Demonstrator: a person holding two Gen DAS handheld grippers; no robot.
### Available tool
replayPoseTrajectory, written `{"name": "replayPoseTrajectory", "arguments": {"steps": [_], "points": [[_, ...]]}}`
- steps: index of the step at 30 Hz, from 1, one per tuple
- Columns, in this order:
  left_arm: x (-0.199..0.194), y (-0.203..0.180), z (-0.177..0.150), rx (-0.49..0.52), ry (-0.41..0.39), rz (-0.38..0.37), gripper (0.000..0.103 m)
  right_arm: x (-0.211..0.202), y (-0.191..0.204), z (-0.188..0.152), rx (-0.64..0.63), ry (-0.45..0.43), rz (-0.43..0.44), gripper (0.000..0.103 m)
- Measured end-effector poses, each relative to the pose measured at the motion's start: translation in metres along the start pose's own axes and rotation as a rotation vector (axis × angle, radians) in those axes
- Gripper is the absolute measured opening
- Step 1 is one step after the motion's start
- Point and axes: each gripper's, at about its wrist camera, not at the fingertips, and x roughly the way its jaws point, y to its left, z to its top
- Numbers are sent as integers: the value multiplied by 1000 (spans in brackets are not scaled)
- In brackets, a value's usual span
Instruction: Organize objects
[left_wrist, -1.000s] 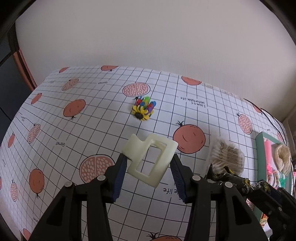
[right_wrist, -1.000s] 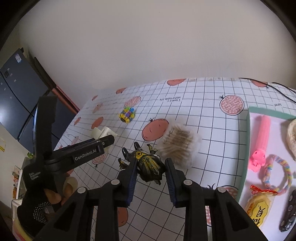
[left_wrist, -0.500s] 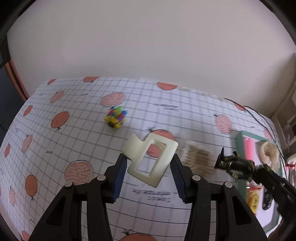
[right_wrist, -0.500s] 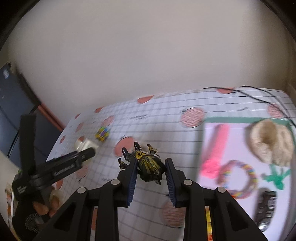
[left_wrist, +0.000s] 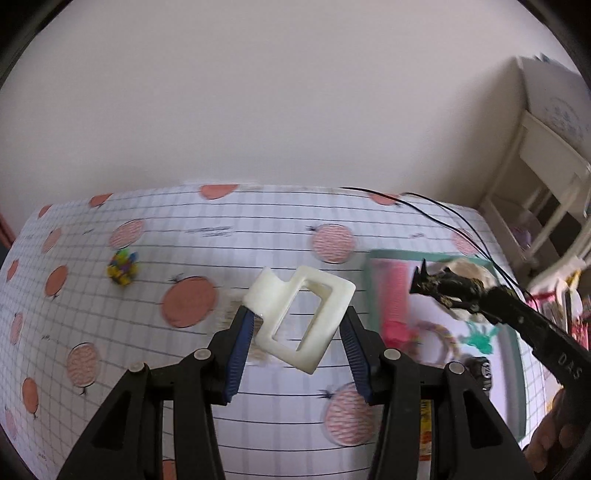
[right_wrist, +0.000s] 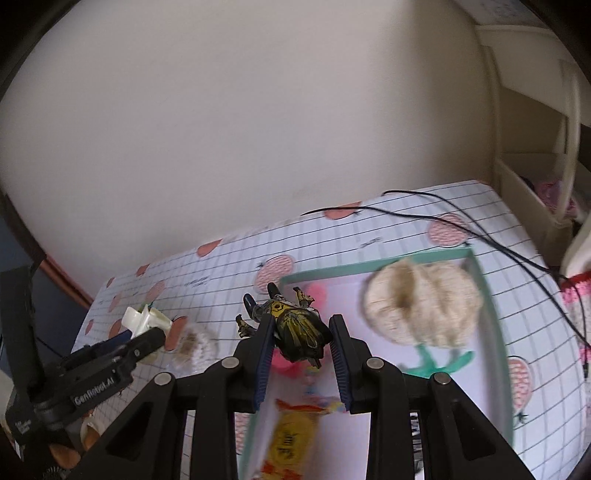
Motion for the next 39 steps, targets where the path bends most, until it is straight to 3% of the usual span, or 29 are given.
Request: {"name": "replayPoseTrajectory", "arguments": {"steps": [12, 18, 39], "points": [[16, -69, -11, 70, 33, -90, 50, -10, -39, 2, 25, -8, -68, 32], [32, -90, -22, 103, 71, -99, 50, -5, -55, -2, 38, 13, -99, 32], [65, -105, -43, 144, 175, -90, 50, 31, -65, -25, 0, 120, -142, 32]]}}
